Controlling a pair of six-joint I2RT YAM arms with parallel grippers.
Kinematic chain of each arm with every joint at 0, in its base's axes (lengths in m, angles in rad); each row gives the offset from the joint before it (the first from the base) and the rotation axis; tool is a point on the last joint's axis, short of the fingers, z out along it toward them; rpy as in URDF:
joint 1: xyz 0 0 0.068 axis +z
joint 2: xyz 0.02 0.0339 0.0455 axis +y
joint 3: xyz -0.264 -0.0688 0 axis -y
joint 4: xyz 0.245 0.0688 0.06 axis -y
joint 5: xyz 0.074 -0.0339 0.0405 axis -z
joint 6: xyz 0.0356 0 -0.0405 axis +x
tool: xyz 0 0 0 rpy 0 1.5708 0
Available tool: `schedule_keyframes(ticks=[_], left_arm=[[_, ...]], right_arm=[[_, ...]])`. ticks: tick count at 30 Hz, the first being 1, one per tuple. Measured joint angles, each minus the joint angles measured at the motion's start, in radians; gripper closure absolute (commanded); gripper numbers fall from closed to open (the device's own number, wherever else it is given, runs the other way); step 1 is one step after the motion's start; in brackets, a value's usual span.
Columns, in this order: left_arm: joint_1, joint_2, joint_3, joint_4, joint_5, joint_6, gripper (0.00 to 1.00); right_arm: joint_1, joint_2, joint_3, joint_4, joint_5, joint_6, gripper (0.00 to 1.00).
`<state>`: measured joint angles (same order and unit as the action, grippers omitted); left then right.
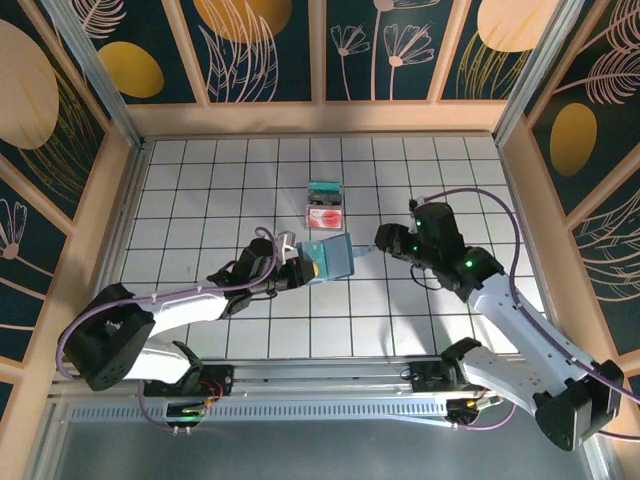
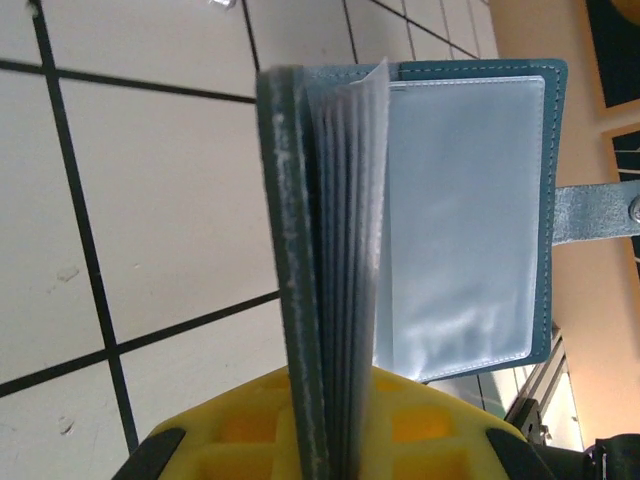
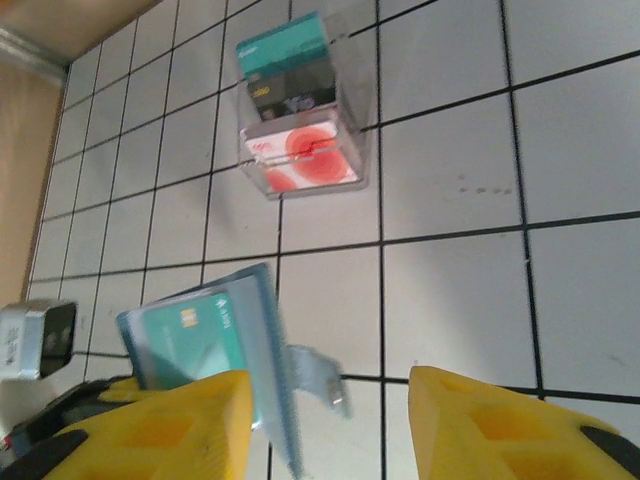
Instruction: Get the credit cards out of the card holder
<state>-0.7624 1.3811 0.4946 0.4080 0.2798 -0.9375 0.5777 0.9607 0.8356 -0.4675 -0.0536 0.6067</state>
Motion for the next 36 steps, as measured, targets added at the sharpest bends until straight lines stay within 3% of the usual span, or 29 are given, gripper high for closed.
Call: schedule_keyframes(ticks=[10, 22, 26, 31, 36], left_arm=[[-0.006, 0.179, 0.007, 0.107, 0.058, -0.072, 0.95], [-0.006, 0.237, 0.024, 0.162, 0.106, -0.095, 0.75], [-0.006, 0.233, 0.042, 0.103, 0.072, -0.077, 0.62], [-0.006, 0.211, 0.062, -0.006, 0.000, -0.043, 0.53], [-0.006, 0.172, 0.068, -0.126, -0.094, -0.017, 0.55]], right_arm=[[0.152, 0.247, 0.033, 0.097, -0.026, 0.003, 0.78], [0.155, 0.507, 0.032, 0.202, -0.094, 0.001, 0.86], [0.151, 0.568, 0.019, 0.230, -0.102, 0.002, 0.89], [0.135, 0.630, -0.010, 0.253, -0.109, 0.002, 0.90], [0.127, 0.656, -0.027, 0.272, -0.114, 0.002, 0.90]])
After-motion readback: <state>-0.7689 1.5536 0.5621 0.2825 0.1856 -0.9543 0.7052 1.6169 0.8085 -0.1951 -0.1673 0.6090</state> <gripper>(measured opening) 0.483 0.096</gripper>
